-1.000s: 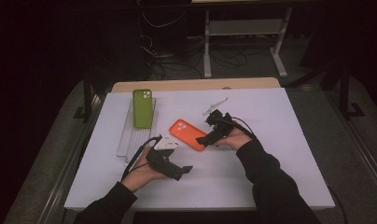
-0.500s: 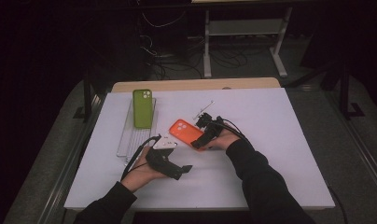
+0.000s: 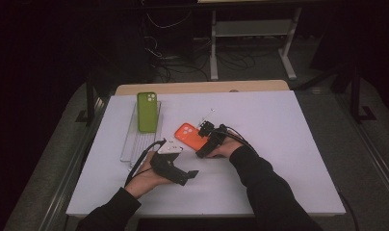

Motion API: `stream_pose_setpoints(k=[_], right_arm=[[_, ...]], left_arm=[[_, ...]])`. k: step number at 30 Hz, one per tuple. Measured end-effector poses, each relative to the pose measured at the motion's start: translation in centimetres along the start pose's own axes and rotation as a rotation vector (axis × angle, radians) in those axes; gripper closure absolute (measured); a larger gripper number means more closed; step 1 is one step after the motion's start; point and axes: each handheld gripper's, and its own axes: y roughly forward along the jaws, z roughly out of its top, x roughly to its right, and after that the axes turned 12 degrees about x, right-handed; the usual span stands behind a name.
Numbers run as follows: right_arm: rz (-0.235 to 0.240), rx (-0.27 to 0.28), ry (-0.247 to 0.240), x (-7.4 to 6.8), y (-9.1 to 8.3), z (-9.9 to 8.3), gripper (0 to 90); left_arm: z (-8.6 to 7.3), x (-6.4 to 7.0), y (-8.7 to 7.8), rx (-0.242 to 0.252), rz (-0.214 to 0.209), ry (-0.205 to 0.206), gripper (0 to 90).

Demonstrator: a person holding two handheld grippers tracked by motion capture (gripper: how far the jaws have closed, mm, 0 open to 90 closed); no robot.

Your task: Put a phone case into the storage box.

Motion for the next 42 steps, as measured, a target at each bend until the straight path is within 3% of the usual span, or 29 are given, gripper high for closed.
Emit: stream_pose_setpoints(k=[11, 26, 32, 42], right_arm=[[-0.018, -0.006, 0.000, -0.3, -0.4, 0.1, 14.7], [-0.017, 0.006, 0.015, -0.1, -0.9, -0.1, 15.7], [-0.001, 0.038, 0.030, 0.5, -2.7, -0.4, 15.7], [-0.020, 0.099, 0.066, 1.9, -6.6, -1.3, 15.7]], left_arm=[[0.0, 0.0, 0.0, -0.002, 0.006, 0.005, 0.0], [-0.1, 0.0, 0.1, 0.002, 0.008, 0.002, 0.0], [-0.1, 0.0, 0.1, 0.006, 0.007, 0.005, 0.0], [-0.1, -0.1, 0.1, -0.005, 0.011, 0.017, 0.0]])
